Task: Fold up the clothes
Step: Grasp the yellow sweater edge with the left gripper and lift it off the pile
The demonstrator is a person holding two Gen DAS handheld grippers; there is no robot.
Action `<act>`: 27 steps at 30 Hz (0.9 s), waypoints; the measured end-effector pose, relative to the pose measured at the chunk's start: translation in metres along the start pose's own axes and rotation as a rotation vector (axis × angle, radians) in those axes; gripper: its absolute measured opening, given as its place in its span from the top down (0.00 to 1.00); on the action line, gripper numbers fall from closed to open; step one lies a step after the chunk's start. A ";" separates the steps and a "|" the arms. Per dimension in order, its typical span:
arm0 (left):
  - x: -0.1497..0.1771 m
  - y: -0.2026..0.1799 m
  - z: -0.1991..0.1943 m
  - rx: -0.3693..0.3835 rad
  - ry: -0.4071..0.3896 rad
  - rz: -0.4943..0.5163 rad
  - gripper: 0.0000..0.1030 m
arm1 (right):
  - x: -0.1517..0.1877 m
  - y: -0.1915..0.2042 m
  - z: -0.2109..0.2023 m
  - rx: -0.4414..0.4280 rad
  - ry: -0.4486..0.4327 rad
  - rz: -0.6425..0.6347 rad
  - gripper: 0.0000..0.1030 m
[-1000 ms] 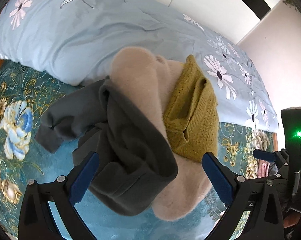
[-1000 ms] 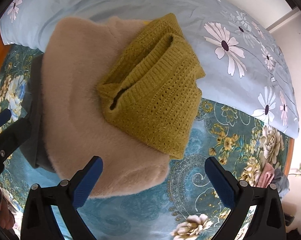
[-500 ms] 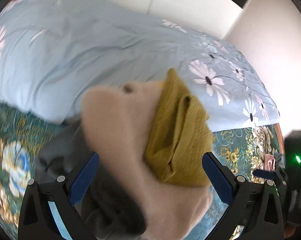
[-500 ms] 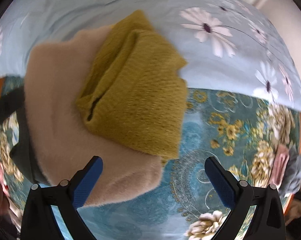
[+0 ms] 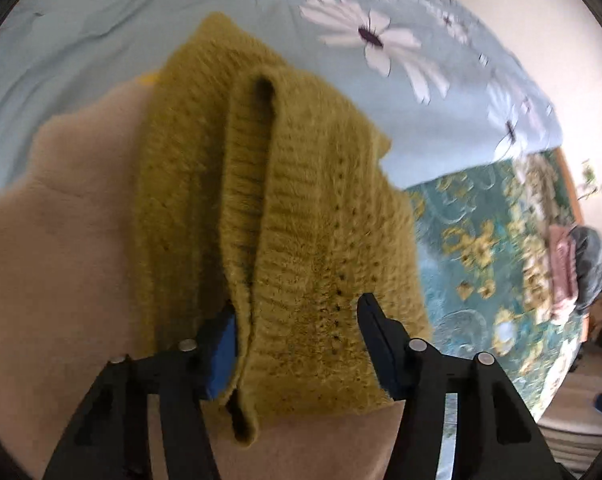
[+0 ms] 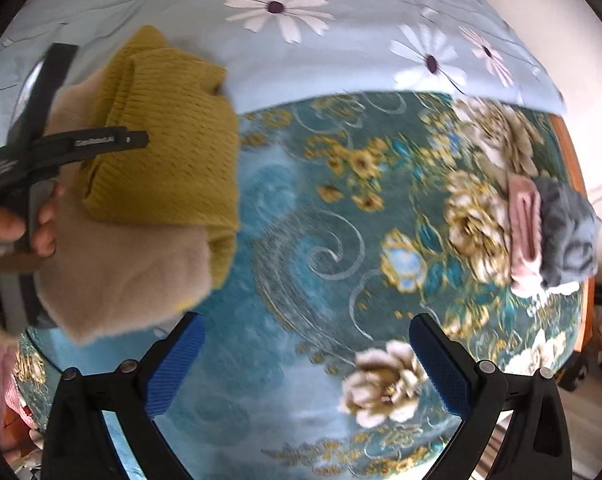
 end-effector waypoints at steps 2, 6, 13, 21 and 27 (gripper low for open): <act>0.002 -0.001 0.002 -0.018 0.005 -0.011 0.94 | 0.008 -0.011 -0.001 0.006 0.008 0.019 0.00; 0.012 -0.012 -0.019 0.021 -0.045 -0.038 0.95 | 0.019 -0.029 -0.010 -0.018 0.009 0.072 0.00; 0.052 -0.089 -0.109 0.128 -0.233 0.092 0.95 | 0.031 -0.039 -0.033 -0.091 -0.024 0.139 0.00; 0.115 -0.141 -0.211 0.197 -0.393 0.098 0.96 | 0.060 -0.074 -0.069 -0.139 -0.111 0.179 0.00; 0.168 -0.163 -0.280 0.227 -0.511 0.099 0.96 | 0.087 -0.116 -0.077 -0.176 -0.148 0.222 0.00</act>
Point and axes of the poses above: each gripper's, at about its wrist camera, not at the fingertips, and z roughly the way its jaws point, y to its left, x to its underside, the point moved 4 cm from there along z, roughly the way its jaws point, and after that the axes turned 14 degrees about x, right-handed, at the moved point
